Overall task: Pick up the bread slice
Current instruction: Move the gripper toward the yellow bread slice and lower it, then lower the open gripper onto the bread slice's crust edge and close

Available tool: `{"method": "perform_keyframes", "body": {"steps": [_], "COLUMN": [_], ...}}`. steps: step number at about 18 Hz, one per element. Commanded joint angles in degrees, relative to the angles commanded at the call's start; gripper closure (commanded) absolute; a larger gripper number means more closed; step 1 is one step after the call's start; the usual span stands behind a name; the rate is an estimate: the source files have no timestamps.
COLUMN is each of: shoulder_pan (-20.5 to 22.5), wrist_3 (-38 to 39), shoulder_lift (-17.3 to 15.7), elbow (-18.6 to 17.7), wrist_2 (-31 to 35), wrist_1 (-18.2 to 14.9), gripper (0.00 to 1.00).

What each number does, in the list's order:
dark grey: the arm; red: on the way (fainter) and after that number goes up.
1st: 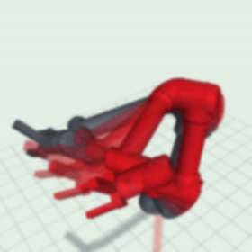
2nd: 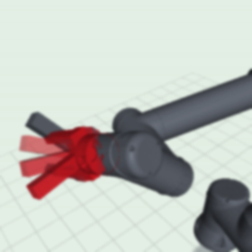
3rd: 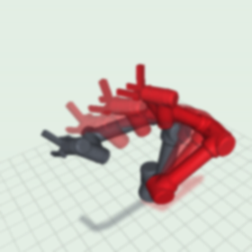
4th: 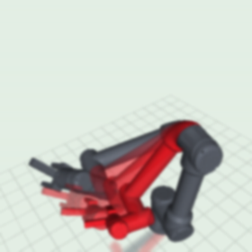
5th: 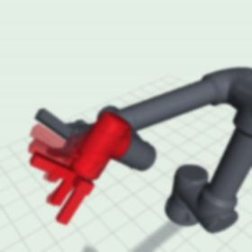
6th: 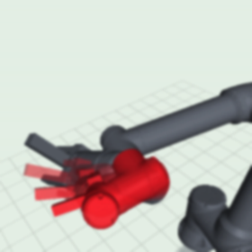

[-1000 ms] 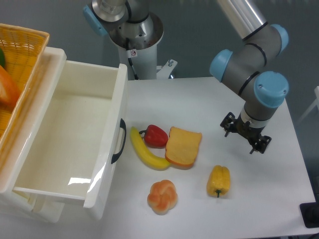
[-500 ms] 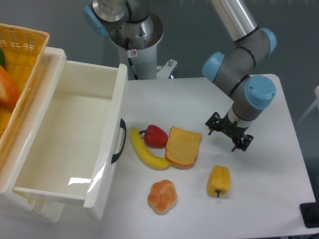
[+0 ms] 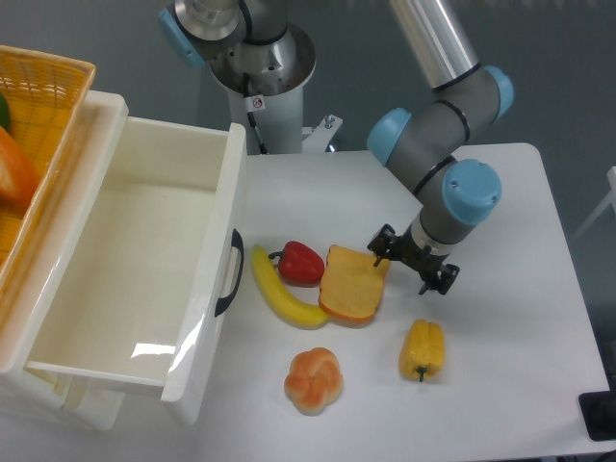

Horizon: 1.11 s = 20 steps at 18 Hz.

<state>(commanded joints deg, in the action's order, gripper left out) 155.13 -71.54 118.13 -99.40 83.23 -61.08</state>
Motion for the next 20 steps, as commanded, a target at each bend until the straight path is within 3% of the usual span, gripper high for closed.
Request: {"method": "perform_keyframes", "body": {"steps": [5,11,20], "shoulder_pan": [-0.4,-0.7,-0.3], "wrist_3": [0.0,0.0,0.0], "shoulder_lift": [-0.5,-0.5,-0.5], "elbow": [-0.1,-0.1,0.1], "wrist_2": [-1.3,-2.2,-2.4], "wrist_1": [-2.4,-2.7,-2.6], "gripper": [0.13,0.34,0.36]}}
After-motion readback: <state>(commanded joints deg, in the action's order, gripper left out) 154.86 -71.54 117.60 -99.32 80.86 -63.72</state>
